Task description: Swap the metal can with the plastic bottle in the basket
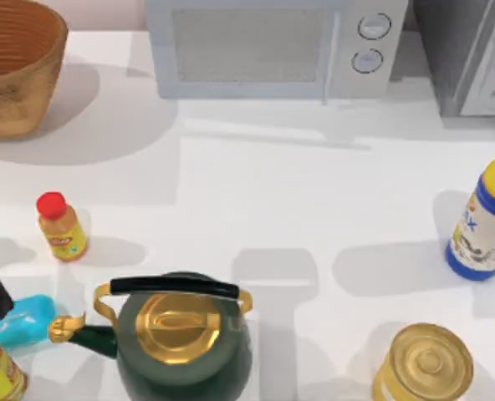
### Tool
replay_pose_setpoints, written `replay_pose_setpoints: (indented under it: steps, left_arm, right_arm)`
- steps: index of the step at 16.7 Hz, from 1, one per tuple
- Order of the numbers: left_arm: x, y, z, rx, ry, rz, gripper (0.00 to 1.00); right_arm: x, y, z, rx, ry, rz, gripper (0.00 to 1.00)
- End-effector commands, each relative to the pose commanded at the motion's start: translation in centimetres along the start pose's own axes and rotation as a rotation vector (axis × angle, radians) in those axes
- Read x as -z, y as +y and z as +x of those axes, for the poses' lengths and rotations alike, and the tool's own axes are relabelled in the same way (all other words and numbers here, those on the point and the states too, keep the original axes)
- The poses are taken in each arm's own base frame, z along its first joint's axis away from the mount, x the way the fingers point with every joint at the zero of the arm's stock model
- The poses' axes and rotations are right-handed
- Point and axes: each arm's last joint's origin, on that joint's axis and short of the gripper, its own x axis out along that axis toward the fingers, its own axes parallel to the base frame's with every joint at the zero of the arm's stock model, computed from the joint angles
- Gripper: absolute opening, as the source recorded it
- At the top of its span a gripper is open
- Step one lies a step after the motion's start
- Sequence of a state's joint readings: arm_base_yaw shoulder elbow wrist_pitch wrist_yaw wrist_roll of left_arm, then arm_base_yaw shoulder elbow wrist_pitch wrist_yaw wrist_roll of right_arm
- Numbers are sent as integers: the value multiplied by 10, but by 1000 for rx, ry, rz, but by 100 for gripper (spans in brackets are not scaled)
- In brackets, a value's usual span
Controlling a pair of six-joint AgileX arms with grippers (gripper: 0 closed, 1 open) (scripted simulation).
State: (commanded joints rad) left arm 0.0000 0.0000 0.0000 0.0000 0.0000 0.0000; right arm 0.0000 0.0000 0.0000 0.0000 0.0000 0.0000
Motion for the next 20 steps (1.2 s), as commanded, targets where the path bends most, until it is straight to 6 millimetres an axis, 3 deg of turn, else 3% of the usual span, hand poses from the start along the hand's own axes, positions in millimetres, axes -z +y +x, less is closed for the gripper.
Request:
replay_pose_setpoints:
  steps: [5,8,11,15,18,20]
  left_arm:
    - [-11,0,1,0,34,3,100]
    - [-40,1,5,0,115,9,100]
    - [-81,2,21,1,231,17,100]
    - [-140,5,70,4,424,27,100]
    - [-173,11,130,8,583,31,100]
    - [-182,17,176,12,691,32,100]
  right_arm:
    - [0,0,0,0,0,0,100]
    - [0,0,0,0,0,0,100]
    - [0,0,0,0,0,0,100]
    - [0,0,0,0,0,0,100]
    - [0,0,0,0,0,0,100]
    - [0,0,0,0,0,0,100]
